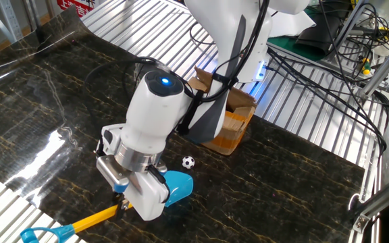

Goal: Use a shovel to scoop up an object

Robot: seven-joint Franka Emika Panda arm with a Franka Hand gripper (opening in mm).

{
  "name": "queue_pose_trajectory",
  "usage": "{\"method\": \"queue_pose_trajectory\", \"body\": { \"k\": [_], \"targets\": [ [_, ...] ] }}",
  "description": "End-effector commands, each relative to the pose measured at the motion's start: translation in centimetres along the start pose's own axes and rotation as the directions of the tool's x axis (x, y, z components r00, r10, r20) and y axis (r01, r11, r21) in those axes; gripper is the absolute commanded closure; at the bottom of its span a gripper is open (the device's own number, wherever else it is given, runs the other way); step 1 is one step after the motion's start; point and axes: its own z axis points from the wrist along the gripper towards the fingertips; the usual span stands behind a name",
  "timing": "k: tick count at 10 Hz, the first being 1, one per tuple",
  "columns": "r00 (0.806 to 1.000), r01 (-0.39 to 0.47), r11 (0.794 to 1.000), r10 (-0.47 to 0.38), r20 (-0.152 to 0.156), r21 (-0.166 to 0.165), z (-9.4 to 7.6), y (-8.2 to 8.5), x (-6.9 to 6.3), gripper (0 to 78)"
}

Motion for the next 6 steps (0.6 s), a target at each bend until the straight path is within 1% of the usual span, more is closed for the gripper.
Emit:
{"method": "queue_pose_trajectory", "body": {
  "k": [1,5,6],
  "targets": [
    [1.0,-0.001,1.0,0.001,0.018,-0.006,-0.08,0.02,0.1,76.3],
    [0.999,-0.005,1.0,0.006,0.046,-0.017,0.07,-0.01,0.66,76.3],
    [0.999,-0.002,1.0,0.003,0.048,-0.017,0.08,-0.03,0.81,76.3]
  ]
}}
